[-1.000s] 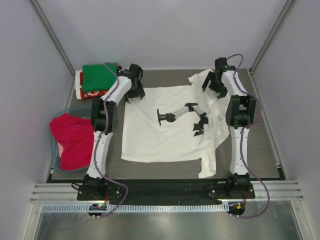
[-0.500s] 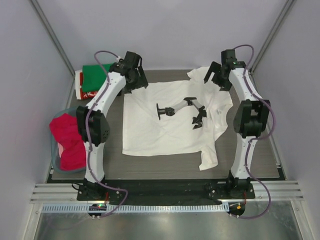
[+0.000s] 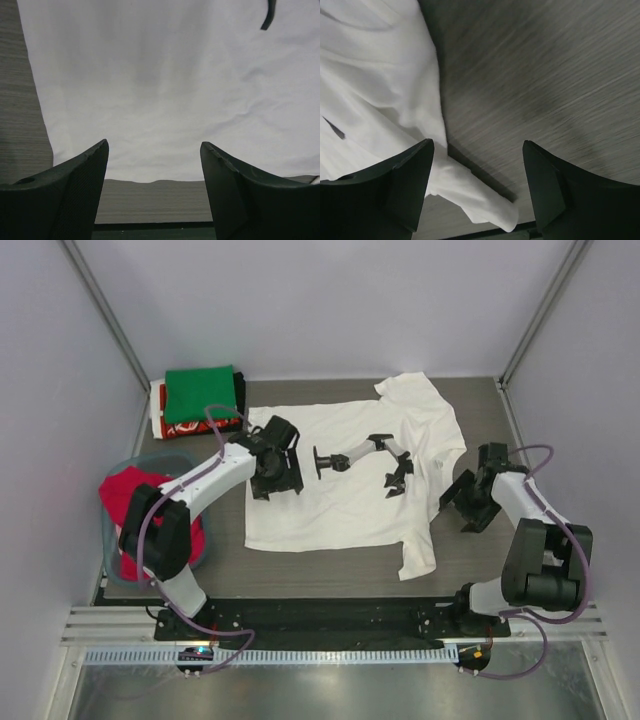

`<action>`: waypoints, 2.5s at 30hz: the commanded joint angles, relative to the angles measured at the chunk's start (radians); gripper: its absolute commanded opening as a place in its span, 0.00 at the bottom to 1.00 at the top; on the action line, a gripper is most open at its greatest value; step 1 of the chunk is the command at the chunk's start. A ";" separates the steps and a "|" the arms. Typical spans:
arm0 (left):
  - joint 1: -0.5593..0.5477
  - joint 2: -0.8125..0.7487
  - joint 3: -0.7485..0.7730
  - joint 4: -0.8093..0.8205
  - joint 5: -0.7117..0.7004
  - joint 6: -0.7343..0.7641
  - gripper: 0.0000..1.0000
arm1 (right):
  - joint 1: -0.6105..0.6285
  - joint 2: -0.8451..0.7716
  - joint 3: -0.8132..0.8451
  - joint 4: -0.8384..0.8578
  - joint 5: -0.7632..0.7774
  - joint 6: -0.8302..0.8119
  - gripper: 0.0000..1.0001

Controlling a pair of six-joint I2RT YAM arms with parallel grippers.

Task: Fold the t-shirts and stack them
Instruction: Flatten the tshirt out

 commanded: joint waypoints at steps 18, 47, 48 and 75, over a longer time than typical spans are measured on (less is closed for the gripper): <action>0.003 -0.085 -0.257 0.166 -0.065 -0.026 0.74 | 0.011 0.091 -0.195 0.333 -0.252 0.024 0.24; 0.156 -0.146 -0.309 0.138 -0.097 0.025 0.66 | 0.010 -0.309 -0.145 0.029 0.019 0.052 0.71; 0.147 -0.156 -0.311 0.135 -0.099 0.021 0.66 | 0.016 -0.325 -0.167 0.032 -0.016 0.067 0.71; 0.075 -0.275 -0.492 0.241 -0.015 -0.075 0.67 | 0.080 -0.435 -0.394 0.146 0.121 0.247 0.48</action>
